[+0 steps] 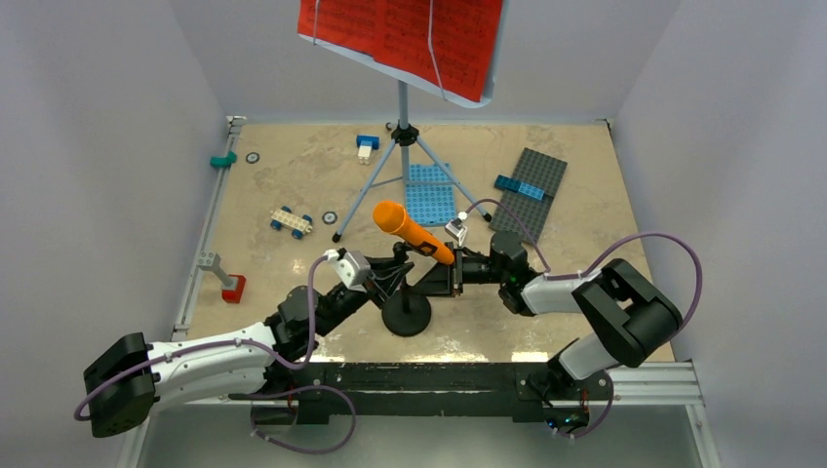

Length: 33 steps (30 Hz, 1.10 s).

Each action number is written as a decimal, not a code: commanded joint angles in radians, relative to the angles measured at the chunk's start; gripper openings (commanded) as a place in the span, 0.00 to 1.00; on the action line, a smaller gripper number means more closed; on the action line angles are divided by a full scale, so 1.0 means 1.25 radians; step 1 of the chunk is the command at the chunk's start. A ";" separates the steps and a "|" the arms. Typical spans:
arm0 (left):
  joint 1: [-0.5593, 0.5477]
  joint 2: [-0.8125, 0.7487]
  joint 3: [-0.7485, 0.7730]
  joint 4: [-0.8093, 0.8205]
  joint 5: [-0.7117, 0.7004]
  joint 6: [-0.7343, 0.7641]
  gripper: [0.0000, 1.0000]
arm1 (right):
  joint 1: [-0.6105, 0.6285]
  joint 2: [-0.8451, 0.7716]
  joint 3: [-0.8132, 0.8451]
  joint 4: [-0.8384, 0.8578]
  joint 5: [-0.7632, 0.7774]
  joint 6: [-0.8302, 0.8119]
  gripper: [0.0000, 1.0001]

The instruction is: Pack up the instrument practice props

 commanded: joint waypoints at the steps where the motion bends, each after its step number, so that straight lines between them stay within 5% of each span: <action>1: -0.012 0.005 0.009 -0.024 -0.045 0.008 0.00 | 0.003 -0.021 0.007 0.010 -0.017 -0.021 0.32; 8: -0.031 0.028 0.015 -0.013 -0.063 0.013 0.00 | 0.004 -0.035 0.010 0.031 0.004 -0.048 0.01; 12: -0.041 0.032 0.021 -0.018 -0.095 0.011 0.00 | 0.009 -0.102 0.016 -0.118 0.068 -0.218 0.00; 18: -0.054 0.038 0.027 -0.030 -0.140 0.012 0.00 | 0.037 -0.273 0.003 -0.399 0.335 -0.528 0.00; 25: -0.065 0.073 0.041 -0.012 -0.139 0.015 0.00 | 0.077 -0.396 -0.059 -0.407 0.517 -0.612 0.00; 31: -0.074 0.079 0.053 -0.011 -0.140 0.023 0.00 | 0.079 -0.399 -0.016 -0.505 0.477 -0.592 0.00; 33: -0.074 0.076 0.054 -0.012 -0.142 0.024 0.00 | 0.079 -0.389 -0.004 -0.517 0.453 -0.562 0.15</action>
